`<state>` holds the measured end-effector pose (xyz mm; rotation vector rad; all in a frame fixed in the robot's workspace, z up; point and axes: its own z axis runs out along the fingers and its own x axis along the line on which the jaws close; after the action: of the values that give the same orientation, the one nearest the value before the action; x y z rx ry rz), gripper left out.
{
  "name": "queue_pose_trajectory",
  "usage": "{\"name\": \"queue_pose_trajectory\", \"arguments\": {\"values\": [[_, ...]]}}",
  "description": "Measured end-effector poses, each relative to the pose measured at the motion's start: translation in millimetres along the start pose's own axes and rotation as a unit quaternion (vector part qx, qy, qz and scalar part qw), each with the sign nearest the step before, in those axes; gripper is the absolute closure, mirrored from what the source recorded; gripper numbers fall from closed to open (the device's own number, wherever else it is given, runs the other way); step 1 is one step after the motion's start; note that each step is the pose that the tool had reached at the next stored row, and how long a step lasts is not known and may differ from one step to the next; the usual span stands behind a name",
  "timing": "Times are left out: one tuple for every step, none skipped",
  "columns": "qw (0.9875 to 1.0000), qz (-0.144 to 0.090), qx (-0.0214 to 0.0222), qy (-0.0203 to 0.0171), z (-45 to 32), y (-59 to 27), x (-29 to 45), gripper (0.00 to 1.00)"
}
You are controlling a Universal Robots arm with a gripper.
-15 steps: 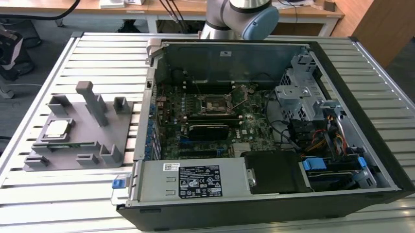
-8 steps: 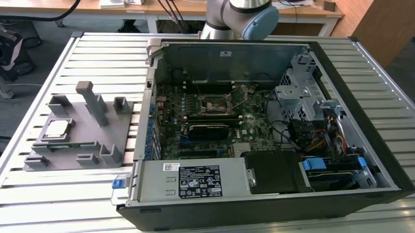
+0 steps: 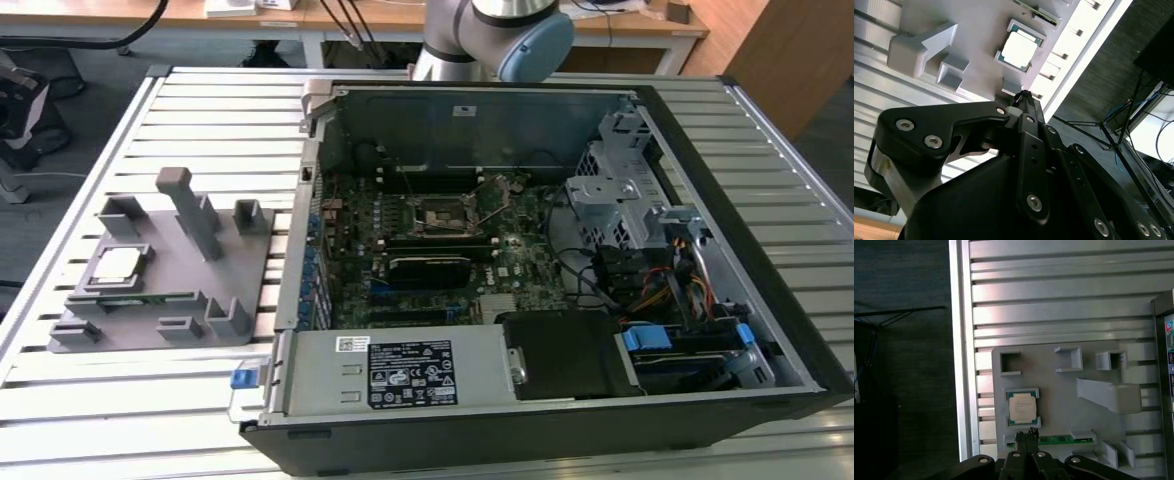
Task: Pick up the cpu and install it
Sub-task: 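Pick up the cpu and move it towards the insertion slot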
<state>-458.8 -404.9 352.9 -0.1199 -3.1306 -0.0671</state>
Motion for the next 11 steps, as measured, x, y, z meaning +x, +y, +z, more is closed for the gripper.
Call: {"name": "queue_pose_trajectory", "arguments": {"values": [[1.0, 0.0, 0.0, 0.0001, 0.9, -0.3, -0.1, 0.88], [1.0, 0.0, 0.0, 0.0002, 2.0, -0.9, -0.2, 0.88], [1.0, 0.0, 0.0, 0.0003, 3.2, -1.6, -0.2, 0.88], [1.0, 0.0, 0.0, 0.0003, 4.1, -2.1, -0.2, 0.88], [1.0, -0.001, 0.0, 0.0003, 4.9, -2.2, -0.2, 0.88], [1.0, -0.001, -0.0001, 0.0004, 5.7, -2.4, -0.2, 0.88], [1.0, -0.001, -0.0001, 0.0004, 6.4, -2.6, -0.2, 0.88], [1.0, -0.001, -0.0005, 0.0007, 6.7, -2.8, -0.3, 0.88], [1.0, -0.002, -0.0023, 0.0009, 7.1, -3.3, -0.3, 0.87], [1.0, -0.002, -0.0053, 0.001, 7.5, -4.0, -0.3, 0.87], [1.0, -0.003, -0.0067, 0.0011, 8.1, -4.5, -0.3, 0.81]]}}
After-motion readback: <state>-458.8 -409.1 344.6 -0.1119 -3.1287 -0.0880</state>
